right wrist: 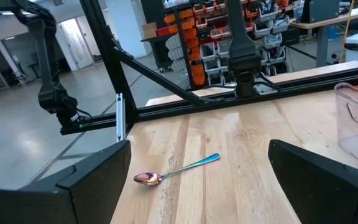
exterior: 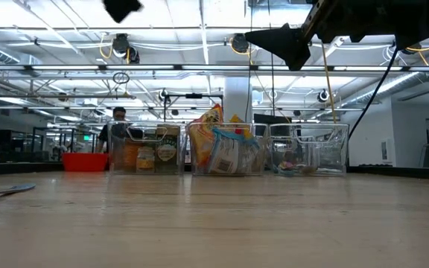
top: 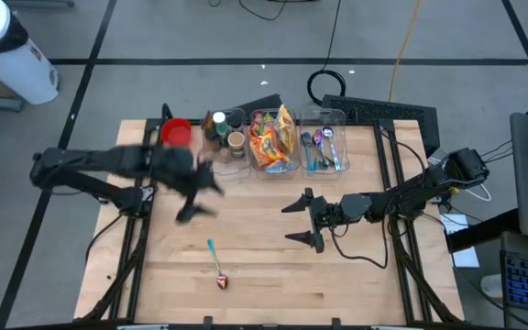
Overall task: Pick & Place Food Item
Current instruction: Put the blue spoon into the right transparent bin
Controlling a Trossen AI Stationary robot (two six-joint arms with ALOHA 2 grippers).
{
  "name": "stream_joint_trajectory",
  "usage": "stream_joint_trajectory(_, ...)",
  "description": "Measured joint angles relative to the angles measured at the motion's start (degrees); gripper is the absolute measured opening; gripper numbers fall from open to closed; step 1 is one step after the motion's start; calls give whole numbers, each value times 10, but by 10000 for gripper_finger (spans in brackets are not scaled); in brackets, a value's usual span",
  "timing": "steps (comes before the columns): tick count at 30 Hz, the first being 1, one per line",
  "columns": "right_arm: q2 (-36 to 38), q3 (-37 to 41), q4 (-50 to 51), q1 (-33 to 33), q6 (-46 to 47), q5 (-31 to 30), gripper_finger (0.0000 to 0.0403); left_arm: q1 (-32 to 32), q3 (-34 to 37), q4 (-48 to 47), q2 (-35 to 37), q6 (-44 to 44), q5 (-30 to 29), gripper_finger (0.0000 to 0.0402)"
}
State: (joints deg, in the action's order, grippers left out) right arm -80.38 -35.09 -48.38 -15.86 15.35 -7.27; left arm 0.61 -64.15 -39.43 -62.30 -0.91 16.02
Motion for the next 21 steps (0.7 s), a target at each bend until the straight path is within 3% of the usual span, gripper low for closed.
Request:
stream_joint_trajectory(4, 0, 0, 0, 0, 0, 0, 375, 153, 40, -40, -4, 3, -87, 312)
stream_joint_trajectory(10, 0, 0, -1, 0, 0, 0, 375, 293, 123, 79, -54, 90, -188, 312)
stream_joint_trajectory(14, 0, 0, -1, 0, 0, 0, 375, 346, 156, 207, -100, 137, -192, 312)
stream_joint_trajectory(21, 0, 0, -2, 0, 0, 0, 375, 413, 161, 344, -224, 143, -195, 312)
